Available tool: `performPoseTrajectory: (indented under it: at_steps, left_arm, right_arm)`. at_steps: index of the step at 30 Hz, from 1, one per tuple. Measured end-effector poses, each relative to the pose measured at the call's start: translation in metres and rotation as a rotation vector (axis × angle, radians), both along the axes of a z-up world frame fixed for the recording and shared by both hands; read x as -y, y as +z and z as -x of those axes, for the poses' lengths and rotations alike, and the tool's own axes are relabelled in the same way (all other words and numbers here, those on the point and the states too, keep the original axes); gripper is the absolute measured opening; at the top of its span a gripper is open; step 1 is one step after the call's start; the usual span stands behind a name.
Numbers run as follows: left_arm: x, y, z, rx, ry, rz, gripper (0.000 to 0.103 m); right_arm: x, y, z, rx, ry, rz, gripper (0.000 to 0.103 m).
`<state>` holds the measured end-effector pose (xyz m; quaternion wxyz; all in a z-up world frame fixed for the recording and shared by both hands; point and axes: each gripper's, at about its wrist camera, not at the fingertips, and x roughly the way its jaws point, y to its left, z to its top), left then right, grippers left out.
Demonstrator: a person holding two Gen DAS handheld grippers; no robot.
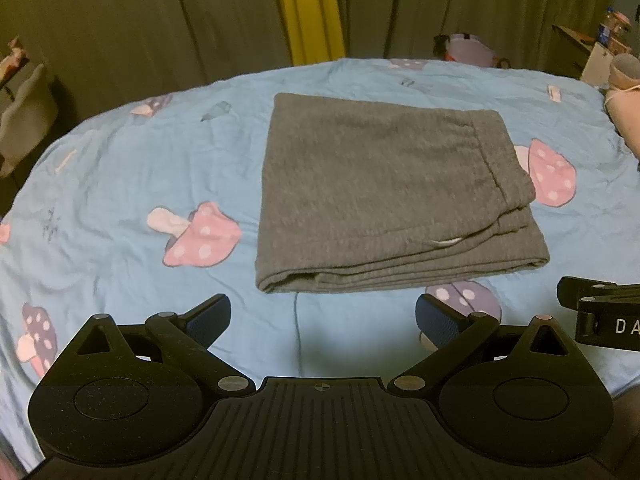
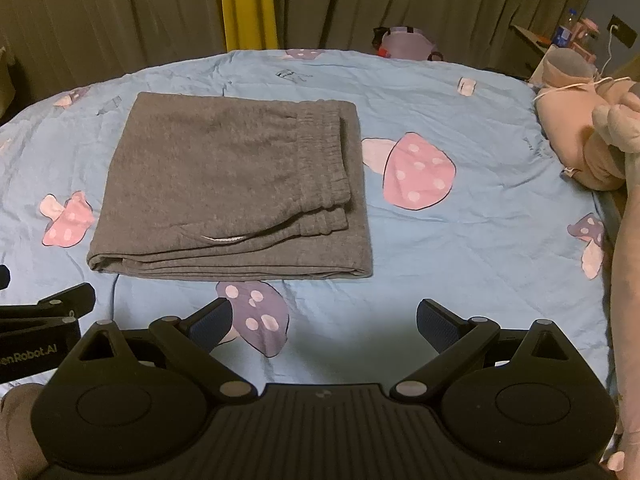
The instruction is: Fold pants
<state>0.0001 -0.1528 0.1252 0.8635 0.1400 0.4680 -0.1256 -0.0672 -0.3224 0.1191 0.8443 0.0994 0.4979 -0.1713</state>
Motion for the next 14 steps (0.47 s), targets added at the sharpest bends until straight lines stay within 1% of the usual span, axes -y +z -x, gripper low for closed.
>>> performPoseTrajectory:
  at_steps: [8,14]
  left_arm:
    - [0.0021,-0.0019,0.0000,0.021,-0.007,-0.005,0.102]
    - [0.0014,-0.0031,-0.0005,0.020,-0.010,0.004,0.102]
  right_arm:
    - [-0.0049,-0.0021,-0.0018,-0.003,0.008,0.007,0.099]
    - [-0.0065,-0.0040,-0.0024,-0.007,0.015,0.007,0.099]
